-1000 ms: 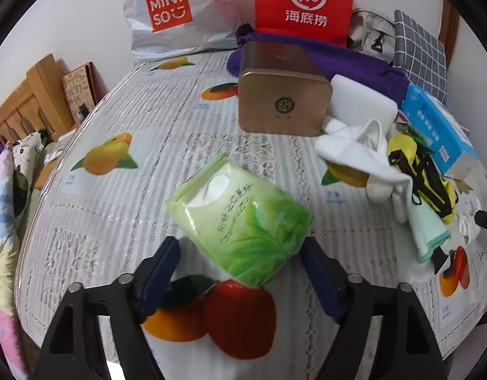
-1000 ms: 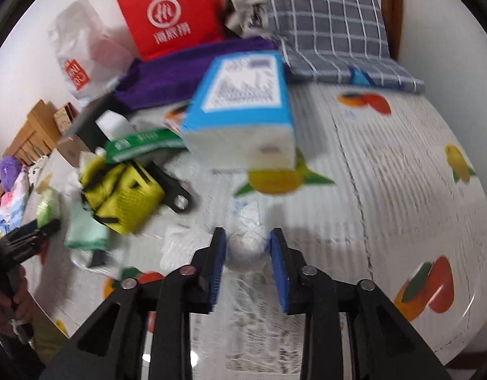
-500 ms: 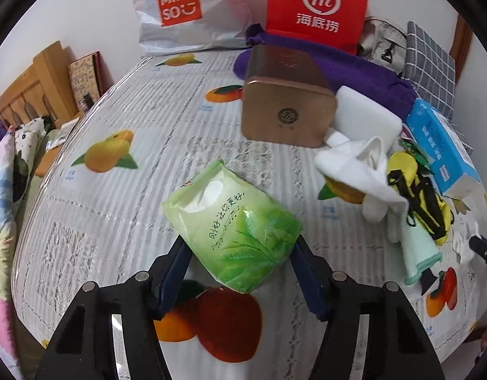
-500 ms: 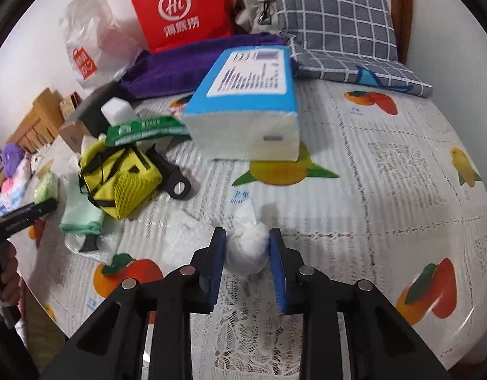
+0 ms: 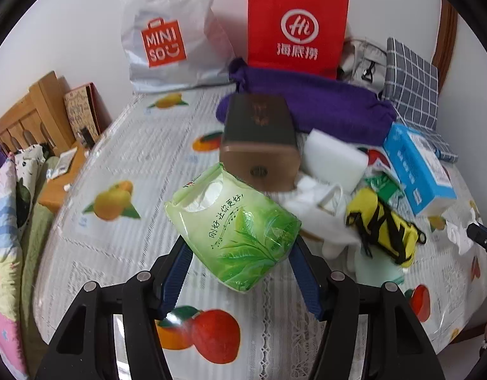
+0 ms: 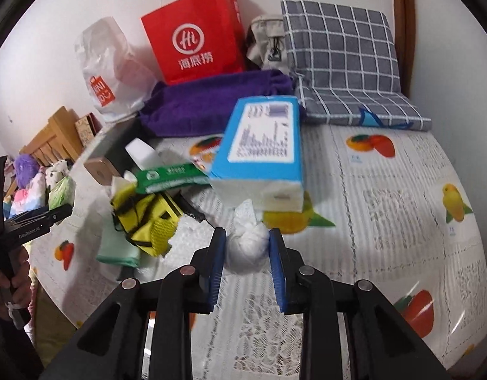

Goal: Organize soft objects
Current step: 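Carry the green pack and white tissue up over the purple towel with both tools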

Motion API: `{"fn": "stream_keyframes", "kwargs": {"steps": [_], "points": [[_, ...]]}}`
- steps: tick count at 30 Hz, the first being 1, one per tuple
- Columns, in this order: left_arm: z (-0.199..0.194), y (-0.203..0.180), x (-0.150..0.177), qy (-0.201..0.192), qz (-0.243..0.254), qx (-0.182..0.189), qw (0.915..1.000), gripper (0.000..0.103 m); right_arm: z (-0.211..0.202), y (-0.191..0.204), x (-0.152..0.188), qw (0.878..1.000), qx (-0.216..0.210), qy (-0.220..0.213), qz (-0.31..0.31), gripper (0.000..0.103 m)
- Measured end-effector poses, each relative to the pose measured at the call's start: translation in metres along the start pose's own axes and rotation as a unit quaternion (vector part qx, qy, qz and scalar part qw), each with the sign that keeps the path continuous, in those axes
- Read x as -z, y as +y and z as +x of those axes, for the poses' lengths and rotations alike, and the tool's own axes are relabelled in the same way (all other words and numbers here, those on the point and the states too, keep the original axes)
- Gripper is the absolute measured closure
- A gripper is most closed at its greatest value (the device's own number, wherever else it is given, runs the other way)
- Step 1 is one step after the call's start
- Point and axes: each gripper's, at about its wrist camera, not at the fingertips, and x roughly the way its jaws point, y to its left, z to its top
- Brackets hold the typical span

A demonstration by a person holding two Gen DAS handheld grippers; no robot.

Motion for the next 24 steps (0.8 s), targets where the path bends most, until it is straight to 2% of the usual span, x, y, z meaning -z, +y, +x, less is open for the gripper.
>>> {"fn": "stream_keyframes", "kwargs": {"steps": [6,14,20,24], "points": [[-0.002,0.004,-0.027,0.010,-0.011,-0.011,0.9998,0.043,-0.001,0.003,-0.030,1.000,0.000,0.001,0.002,0.076],[-0.007,-0.008,-0.081,-0.022,0.005,-0.013,0.9997,0.043,-0.005,0.013,-0.076,1.000,-0.012,-0.027,-0.009,0.076],[-0.002,-0.015,-0.116,-0.039,0.010,-0.009,0.9992,0.043,0.007,0.015,-0.115,0.999,-0.022,-0.034,-0.004,0.075],[0.006,-0.020,-0.137,-0.046,0.012,-0.005,0.9988,0.043,0.018,0.016,-0.144,0.999,-0.013,-0.043,-0.009,0.075]]}}
